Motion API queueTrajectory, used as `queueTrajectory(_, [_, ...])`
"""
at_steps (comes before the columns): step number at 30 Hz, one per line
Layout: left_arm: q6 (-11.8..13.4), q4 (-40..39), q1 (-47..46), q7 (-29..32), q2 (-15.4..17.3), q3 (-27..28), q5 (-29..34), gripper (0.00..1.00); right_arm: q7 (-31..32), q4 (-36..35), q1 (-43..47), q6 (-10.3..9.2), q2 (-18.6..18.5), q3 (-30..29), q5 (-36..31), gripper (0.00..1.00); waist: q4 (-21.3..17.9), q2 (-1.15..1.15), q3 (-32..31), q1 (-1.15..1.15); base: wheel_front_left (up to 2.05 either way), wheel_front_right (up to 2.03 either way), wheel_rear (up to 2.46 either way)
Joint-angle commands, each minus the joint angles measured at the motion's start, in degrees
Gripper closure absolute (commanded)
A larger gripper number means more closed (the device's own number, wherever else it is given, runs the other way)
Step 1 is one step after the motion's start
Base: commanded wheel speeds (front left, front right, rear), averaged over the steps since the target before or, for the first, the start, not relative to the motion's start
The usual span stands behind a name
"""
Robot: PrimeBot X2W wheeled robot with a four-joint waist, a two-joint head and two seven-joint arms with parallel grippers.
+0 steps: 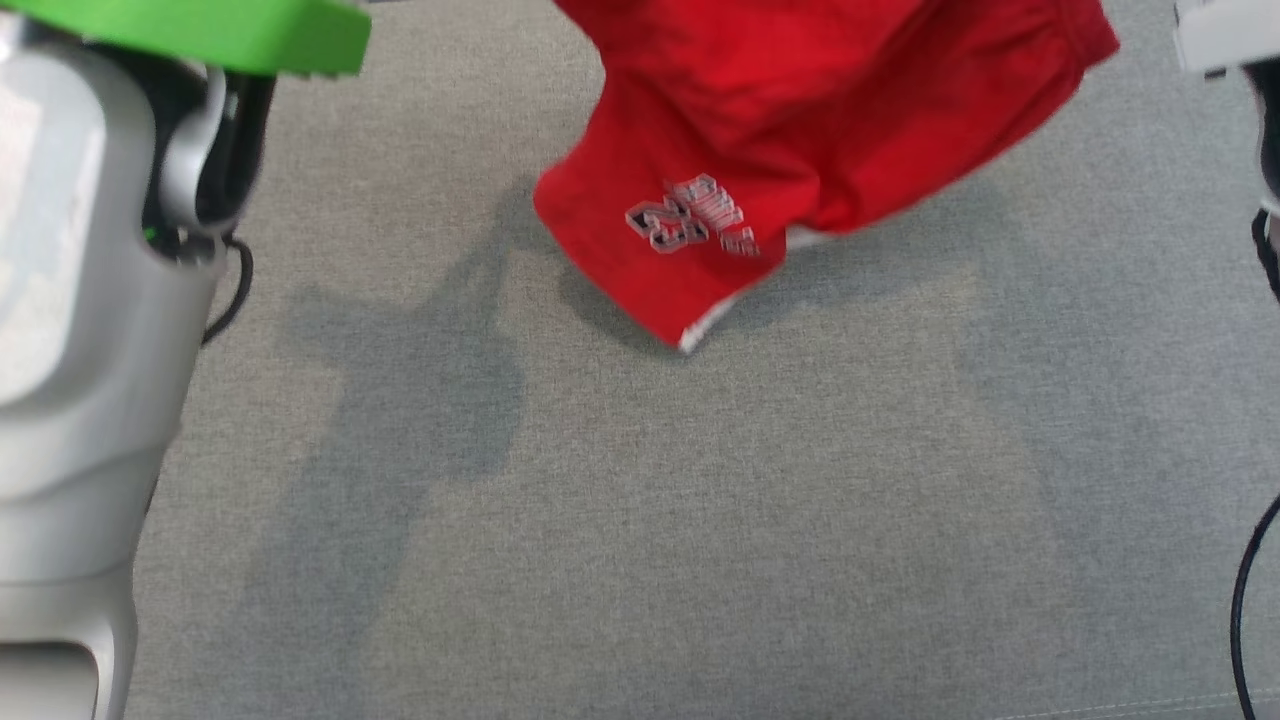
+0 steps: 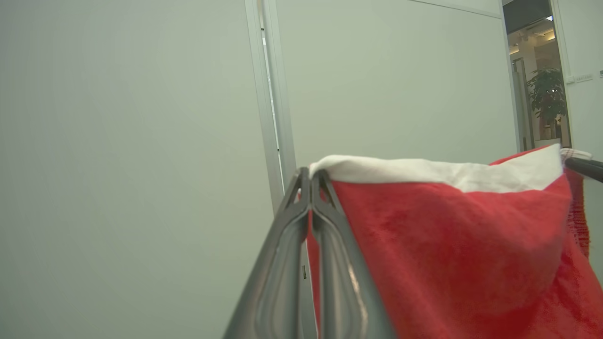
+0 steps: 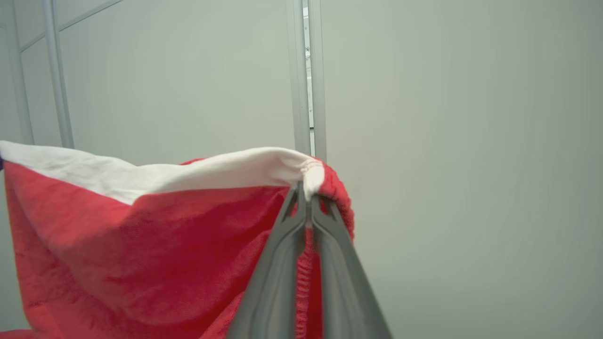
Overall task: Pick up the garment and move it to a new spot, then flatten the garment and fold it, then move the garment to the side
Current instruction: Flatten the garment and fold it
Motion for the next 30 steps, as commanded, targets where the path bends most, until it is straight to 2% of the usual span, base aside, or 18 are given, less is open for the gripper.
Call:
queueTrajectory(1, [-0.4,0.9,-1.6,-0.4,-0.3,0.0,-0.2,1.00,-0.6,0.7,-1.4,0.00,0.0,0.2,-0.6,1.00,-0.3,0.00,3.0,0.00,0.00,0.00,0.00])
queueTrajectory(4, [-1.8,10.0,-8.2,-2.0,-1.8,0.1,0.2,1.00,-3.4,7.6,-8.9,0.00,2.3,2.7,-1.5,1.00,-0.9,0.00,4.6,0.00,0.00,0.00,0.00])
queueTrajectory(9, [-3.2,25.5,-17.8,-4.0,-3.3,0.8,0.6,1.00,-11.1,23.1,-20.8,0.00,7.1,6.1,-2.2,1.00,-2.9,0.00,5.7,0.00,0.00,0.00,0.00])
queueTrajectory(13, [-3.8,36.7,-21.4,-4.3,-4.6,0.8,-0.1,1.00,-15.5,35.6,-26.6,0.00,10.6,8.6,-2.5,1.00,-3.3,0.00,5.7,0.00,0.00,0.00,0.00])
queueTrajectory(17, [-4.8,44.9,-22.4,-4.8,-6.2,0.9,-1.7,1.00,-16.8,44.0,-29.2,0.00,12.7,12.1,-1.1,1.00,-2.9,0.00,6.1,0.00,0.00,0.00,0.00])
queueTrajectory(21, [-6.0,49.5,-21.1,-6.0,-8.0,0.6,-2.9,1.00,-17.3,48.1,-28.6,0.00,12.4,15.6,1.3,1.00,-1.9,0.00,7.7,0.00,0.00,0.00,0.00])
queueTrajectory(23, [-6.6,51.3,-17.9,-6.8,-9.1,0.1,-3.8,1.00,-17.5,48.8,-25.4,0.00,11.3,18.3,3.9,1.00,-0.8,0.00,8.4,0.00,0.00,0.00,0.00])
queueTrajectory(27, [-7.0,51.4,-9.8,-7.6,-10.7,0.4,-5.8,1.00,-17.6,46.5,-17.4,0.00,9.5,21.2,9.5,1.00,0.2,0.00,7.3,0.00,0.00,0.00,0.00])
queueTrajectory(30, [-7.0,46.8,-1.3,-7.7,-10.8,2.1,-4.7,1.00,-17.6,42.8,-9.0,-0.01,7.4,23.9,14.2,1.00,0.7,0.00,5.8,0.00,0.00,0.00,0.00])
